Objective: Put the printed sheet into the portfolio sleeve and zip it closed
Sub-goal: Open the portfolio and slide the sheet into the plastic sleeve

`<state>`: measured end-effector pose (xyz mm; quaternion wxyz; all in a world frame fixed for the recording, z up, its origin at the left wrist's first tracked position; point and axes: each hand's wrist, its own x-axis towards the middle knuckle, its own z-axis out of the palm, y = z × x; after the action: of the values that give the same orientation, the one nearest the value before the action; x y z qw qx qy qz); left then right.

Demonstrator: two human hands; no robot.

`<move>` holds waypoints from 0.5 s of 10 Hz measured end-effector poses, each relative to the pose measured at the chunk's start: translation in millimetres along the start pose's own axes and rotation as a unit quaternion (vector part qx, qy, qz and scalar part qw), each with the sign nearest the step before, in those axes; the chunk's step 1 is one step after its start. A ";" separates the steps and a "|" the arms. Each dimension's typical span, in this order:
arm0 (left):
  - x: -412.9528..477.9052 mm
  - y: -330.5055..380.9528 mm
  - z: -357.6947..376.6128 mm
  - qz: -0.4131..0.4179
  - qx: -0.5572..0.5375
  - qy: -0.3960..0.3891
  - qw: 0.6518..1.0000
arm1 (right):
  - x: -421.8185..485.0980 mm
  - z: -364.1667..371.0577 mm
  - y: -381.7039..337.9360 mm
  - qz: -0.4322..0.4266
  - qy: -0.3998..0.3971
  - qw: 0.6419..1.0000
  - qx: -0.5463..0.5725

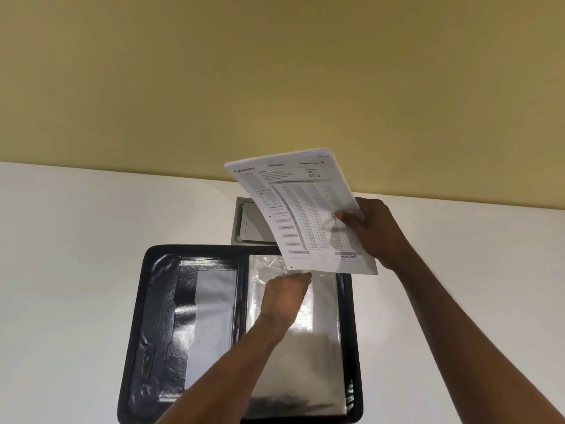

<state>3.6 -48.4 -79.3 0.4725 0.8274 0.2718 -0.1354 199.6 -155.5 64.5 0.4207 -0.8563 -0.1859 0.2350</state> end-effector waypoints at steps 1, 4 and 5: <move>4.4 1.6 5.2 -0.004 0.049 0.010 0.999 | 6.7 3.1 -1.7 -0.001 -0.014 1.000 -0.023; 2.8 40.3 -11.7 0.134 0.250 0.053 0.957 | 17.6 22.4 2.0 0.029 -0.044 0.999 -0.013; 3.4 49.0 -7.5 0.138 0.238 0.049 0.960 | 24.5 24.6 4.5 0.049 -0.047 0.997 0.032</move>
<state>34.4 -60.8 -42.4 0.2621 0.9510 0.1377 -0.0886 206.5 -129.8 41.7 0.4263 -0.8385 -0.1561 0.3014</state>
